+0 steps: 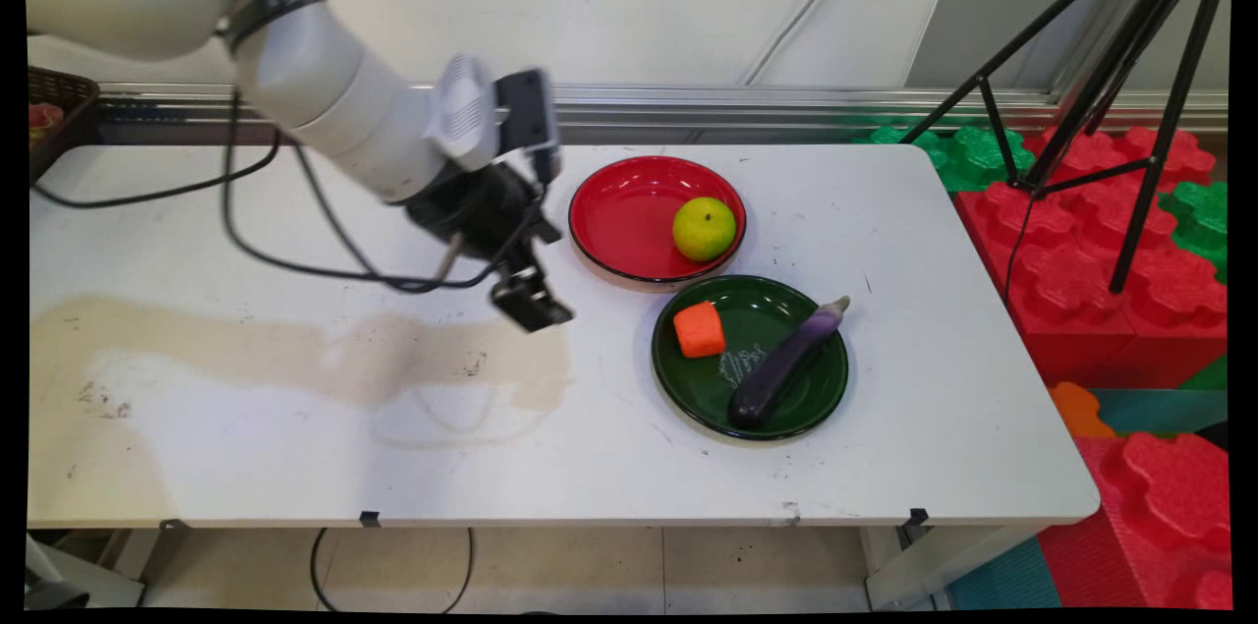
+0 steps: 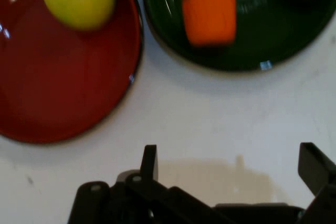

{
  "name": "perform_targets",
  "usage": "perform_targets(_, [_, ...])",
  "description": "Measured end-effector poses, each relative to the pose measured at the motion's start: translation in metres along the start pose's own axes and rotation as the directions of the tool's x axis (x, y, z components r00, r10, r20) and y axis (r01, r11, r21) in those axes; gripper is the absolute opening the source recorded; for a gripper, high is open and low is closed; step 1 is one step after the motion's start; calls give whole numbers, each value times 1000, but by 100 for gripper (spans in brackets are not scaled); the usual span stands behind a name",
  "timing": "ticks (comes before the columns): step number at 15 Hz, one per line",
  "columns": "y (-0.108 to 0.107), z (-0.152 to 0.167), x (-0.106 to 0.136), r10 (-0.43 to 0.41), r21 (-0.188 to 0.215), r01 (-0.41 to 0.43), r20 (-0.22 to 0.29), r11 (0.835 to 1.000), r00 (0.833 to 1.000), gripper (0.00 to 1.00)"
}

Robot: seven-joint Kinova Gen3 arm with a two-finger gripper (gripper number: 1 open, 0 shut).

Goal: Pick up the eggplant from the green plate

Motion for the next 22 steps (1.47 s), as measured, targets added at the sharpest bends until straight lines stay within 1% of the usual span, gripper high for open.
perform_targets(3, [-3,5,26,-1,18,2,-34,1000,999,100])
perform_targets(5, [-4,11,49,-7,25,9,-57,1000,998,100])
perform_targets(8, [0,20,74,-20,20,21,-71,1000,997,100])
perform_targets(10, [5,28,89,-32,9,33,-74,999,997,100])
perform_targets(15, [18,49,119,-68,-16,67,-58,998,996,100])
perform_targets(19, [28,71,141,-84,-27,83,-30,996,996,100])
perform_targets(22, [35,95,159,-96,-39,96,-4,995,995,100])
